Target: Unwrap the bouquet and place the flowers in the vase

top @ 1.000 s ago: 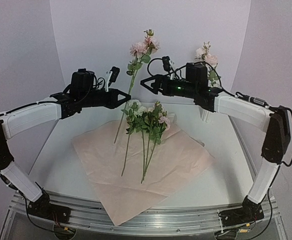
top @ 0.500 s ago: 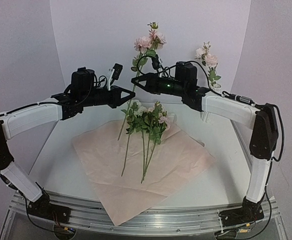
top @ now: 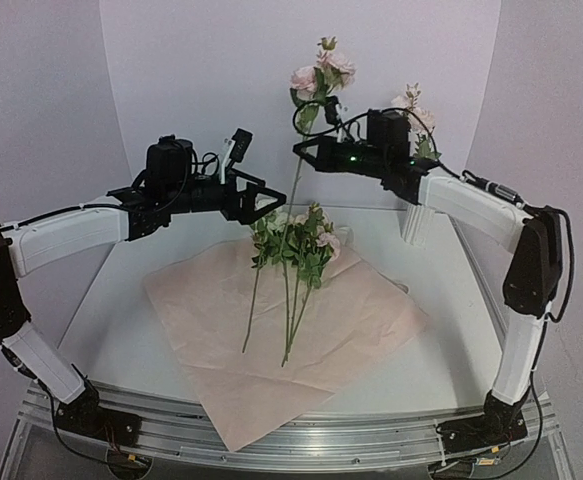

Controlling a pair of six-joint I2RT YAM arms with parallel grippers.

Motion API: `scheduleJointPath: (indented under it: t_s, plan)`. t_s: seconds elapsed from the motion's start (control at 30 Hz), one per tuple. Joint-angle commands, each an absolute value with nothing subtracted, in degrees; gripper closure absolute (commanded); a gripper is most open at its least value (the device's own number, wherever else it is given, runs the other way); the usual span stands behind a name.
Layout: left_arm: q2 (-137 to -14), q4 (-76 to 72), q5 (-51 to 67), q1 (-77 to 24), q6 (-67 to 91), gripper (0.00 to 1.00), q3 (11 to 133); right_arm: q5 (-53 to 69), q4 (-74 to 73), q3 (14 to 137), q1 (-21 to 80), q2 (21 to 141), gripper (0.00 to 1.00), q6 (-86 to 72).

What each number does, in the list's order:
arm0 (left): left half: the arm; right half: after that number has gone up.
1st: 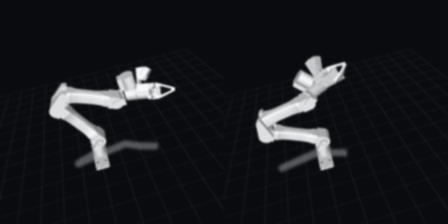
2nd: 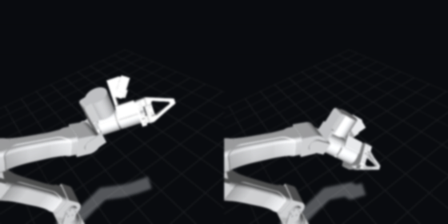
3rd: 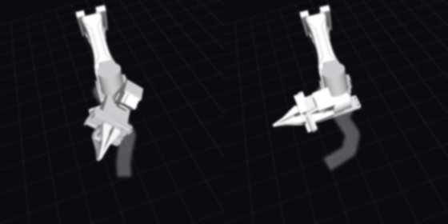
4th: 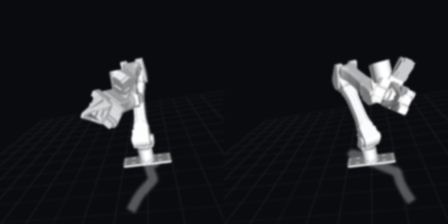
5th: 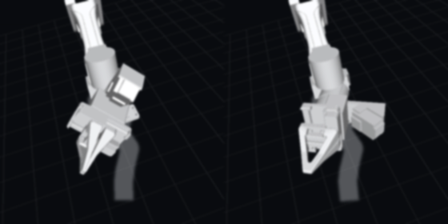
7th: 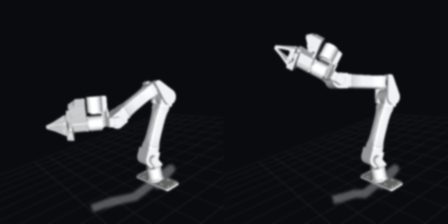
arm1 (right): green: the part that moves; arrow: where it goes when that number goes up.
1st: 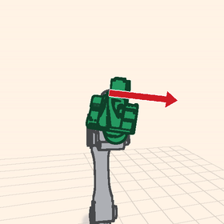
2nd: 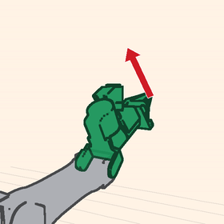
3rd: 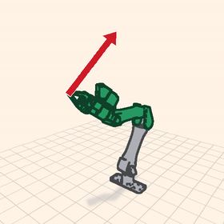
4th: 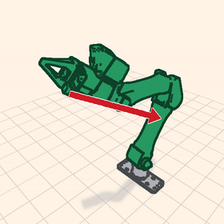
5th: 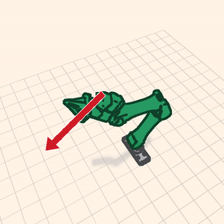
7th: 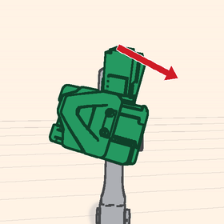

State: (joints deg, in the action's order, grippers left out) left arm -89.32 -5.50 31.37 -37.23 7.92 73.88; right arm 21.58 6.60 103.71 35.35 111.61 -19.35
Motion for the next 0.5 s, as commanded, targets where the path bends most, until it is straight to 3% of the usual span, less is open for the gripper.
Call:
scheduleJointPath:
  t_s: [0.0,0.2,0.47]
  plan:
    - [-86.21,-8.43,31.70,-37.08,2.31,0.00,74.13,2.41,-4.53,114.38,27.27,100.79,1.00,3.24]
    - [-86.69,-4.70,29.43,-36.90,2.19,0.00,72.76,-8.49,-7.10,124.24,16.91,102.85,1.00,18.60]
    - [-87.47,-2.70,29.49,-35.72,1.76,0.00,72.62,-6.06,-7.91,131.94,6.55,107.78,1.00,15.05]
